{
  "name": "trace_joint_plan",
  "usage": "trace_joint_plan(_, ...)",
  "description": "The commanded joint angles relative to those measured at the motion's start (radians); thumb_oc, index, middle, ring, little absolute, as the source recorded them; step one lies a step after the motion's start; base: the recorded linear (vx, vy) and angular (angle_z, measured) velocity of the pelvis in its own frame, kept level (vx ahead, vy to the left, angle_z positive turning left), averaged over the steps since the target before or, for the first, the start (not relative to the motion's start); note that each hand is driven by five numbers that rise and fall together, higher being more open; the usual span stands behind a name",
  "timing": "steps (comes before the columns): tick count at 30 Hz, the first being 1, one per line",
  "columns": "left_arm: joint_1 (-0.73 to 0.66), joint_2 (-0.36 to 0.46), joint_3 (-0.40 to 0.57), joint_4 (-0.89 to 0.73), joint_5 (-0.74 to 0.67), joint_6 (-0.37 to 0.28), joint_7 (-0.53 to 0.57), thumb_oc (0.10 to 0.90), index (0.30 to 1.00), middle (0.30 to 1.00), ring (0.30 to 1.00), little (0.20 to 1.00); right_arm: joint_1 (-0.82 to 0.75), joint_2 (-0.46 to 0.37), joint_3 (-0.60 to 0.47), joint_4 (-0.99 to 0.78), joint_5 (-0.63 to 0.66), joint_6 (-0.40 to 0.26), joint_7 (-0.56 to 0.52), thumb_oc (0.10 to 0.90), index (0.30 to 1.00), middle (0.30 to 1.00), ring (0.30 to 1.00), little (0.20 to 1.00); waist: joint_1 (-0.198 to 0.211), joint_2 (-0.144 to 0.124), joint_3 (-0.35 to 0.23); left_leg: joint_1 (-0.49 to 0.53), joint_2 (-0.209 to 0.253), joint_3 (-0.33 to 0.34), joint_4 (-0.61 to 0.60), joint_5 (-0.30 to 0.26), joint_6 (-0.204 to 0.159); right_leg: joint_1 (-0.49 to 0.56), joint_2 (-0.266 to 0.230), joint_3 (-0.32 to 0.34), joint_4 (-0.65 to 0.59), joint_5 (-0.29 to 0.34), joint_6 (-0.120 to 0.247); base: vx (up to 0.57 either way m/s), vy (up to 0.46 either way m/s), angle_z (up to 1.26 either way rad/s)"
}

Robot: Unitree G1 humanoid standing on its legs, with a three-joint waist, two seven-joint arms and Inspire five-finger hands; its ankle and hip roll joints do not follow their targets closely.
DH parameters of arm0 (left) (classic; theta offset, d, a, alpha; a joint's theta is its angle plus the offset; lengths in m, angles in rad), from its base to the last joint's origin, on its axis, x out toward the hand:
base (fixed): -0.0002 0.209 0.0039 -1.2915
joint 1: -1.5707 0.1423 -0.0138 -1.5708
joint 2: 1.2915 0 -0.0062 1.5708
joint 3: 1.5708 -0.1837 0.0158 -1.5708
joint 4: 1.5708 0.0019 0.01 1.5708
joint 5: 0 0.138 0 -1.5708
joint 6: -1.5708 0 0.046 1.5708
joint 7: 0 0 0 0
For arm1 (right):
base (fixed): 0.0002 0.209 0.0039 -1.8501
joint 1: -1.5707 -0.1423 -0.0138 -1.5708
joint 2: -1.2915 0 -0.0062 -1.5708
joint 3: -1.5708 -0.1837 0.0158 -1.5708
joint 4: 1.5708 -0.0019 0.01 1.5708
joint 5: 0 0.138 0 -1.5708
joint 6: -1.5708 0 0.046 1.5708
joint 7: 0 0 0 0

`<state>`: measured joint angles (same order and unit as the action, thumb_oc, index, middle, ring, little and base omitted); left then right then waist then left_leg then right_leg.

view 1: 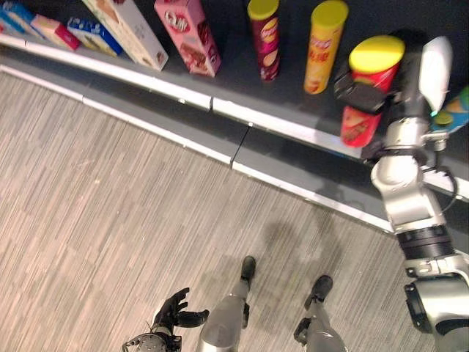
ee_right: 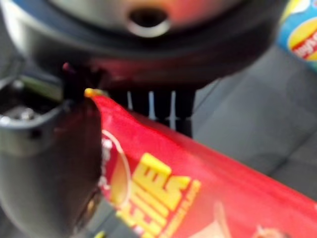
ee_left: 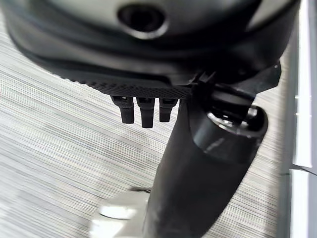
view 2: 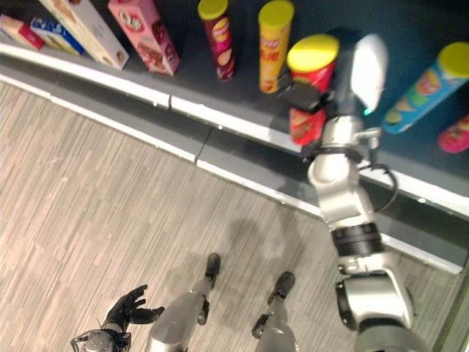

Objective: Put the goods on the table back onto the shelves and tidy them up.

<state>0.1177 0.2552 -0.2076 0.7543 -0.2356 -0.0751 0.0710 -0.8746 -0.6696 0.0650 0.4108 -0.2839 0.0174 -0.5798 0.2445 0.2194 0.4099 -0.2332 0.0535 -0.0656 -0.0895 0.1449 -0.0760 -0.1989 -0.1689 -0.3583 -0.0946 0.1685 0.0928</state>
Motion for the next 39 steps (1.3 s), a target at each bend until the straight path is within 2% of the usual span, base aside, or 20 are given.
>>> trace_joint_plan(1,-0.008,0.105,-0.068,-0.018,-0.036,-0.042,0.039,0.800,0.900,0.900,0.900,0.900,-0.123,-0.051,0.020,-0.134,-0.013,-0.054,-0.148,0.400,0.300,0.300,0.300,0.300,0.000,-0.046,-0.079,-0.015,-0.014,0.006,0.002,-0.052,-0.028,0.043,-0.074,0.070,0.016,-0.075,0.102,-0.01,0.000,0.28)
trace_joint_plan(3,-0.027,0.103,-0.094,-0.022,-0.041,-0.052,0.050,0.800,0.900,0.900,0.900,0.900,-0.189,-0.090,0.025,-0.040,0.029,-0.057,-0.208,0.400,0.300,0.300,0.300,0.300,0.013,-0.031,-0.069,-0.042,-0.020,-0.007,0.002,-0.047,-0.031,0.028,-0.082,0.060,0.016,-0.075,0.107,0.00,-0.006,0.29)
trace_joint_plan(7,-0.030,0.107,-0.112,-0.055,-0.035,-0.060,0.055,0.800,0.900,0.900,0.900,0.900,-0.217,-0.146,0.024,0.004,0.024,-0.038,-0.267,0.400,0.300,0.300,0.300,0.300,0.029,-0.016,-0.067,-0.066,-0.031,-0.022,0.002,-0.045,-0.030,0.016,-0.088,0.052,0.018,-0.080,0.111,0.02,-0.011,0.21)
trace_joint_plan(12,-0.031,0.107,-0.116,-0.060,-0.033,-0.062,0.058,0.800,0.900,0.900,0.900,0.900,-0.231,-0.176,0.025,0.015,0.012,-0.024,-0.291,0.400,0.300,0.300,0.300,0.300,0.035,-0.006,-0.067,-0.078,-0.036,-0.029,0.002,-0.045,-0.031,0.008,-0.092,0.048,0.020,-0.080,0.114,0.00,-0.004,0.02)
trace_joint_plan(13,-0.033,0.108,-0.121,-0.065,-0.029,-0.064,0.059,0.800,0.900,0.900,0.900,0.900,-0.239,-0.207,0.020,0.029,0.007,-0.008,-0.311,0.400,0.300,0.300,0.300,0.300,0.038,0.003,-0.065,-0.088,-0.040,-0.035,0.002,-0.042,-0.033,0.003,-0.096,0.043,0.021,-0.080,0.117,0.00,0.000,0.00)
trace_joint_plan(18,-0.035,0.111,-0.131,-0.085,-0.031,-0.071,0.067,0.800,0.900,0.900,0.900,0.900,-0.263,-0.250,0.023,0.069,0.032,0.005,-0.344,0.400,0.300,0.300,0.300,0.300,0.042,0.018,-0.068,-0.111,-0.051,-0.046,0.002,-0.039,-0.035,-0.012,-0.105,0.036,0.016,-0.075,0.126,0.00,0.000,0.00)
trace_joint_plan(26,-0.038,0.112,-0.151,-0.098,-0.060,-0.081,0.072,0.800,0.900,0.900,0.900,0.900,-0.363,-0.306,0.112,0.216,0.145,-0.019,-0.333,0.400,0.300,0.300,0.300,0.300,0.061,0.038,-0.073,-0.134,-0.064,-0.060,0.002,-0.034,-0.035,-0.035,-0.113,0.040,0.022,-0.075,0.131,0.01,0.000,0.01)
trace_joint_plan(30,-0.036,0.110,-0.160,-0.110,-0.063,-0.084,0.072,0.800,0.900,0.900,0.900,0.900,-0.390,-0.346,0.139,0.239,0.157,-0.013,-0.335,0.400,0.300,0.300,0.300,0.300,0.069,0.048,-0.078,-0.141,-0.072,-0.076,0.002,-0.037,-0.036,-0.039,-0.115,0.039,0.031,-0.088,0.131,0.03,-0.007,0.03)
trace_joint_plan(39,-0.038,0.107,-0.166,-0.119,-0.074,-0.087,0.077,0.800,0.900,0.900,0.900,0.900,-0.415,-0.378,0.162,0.254,0.161,-0.002,-0.351,0.400,0.300,0.300,0.300,0.300,0.072,0.056,-0.084,-0.157,-0.081,-0.089,0.002,-0.034,-0.034,-0.053,-0.116,0.038,0.036,-0.091,0.133,0.00,-0.001,0.00)
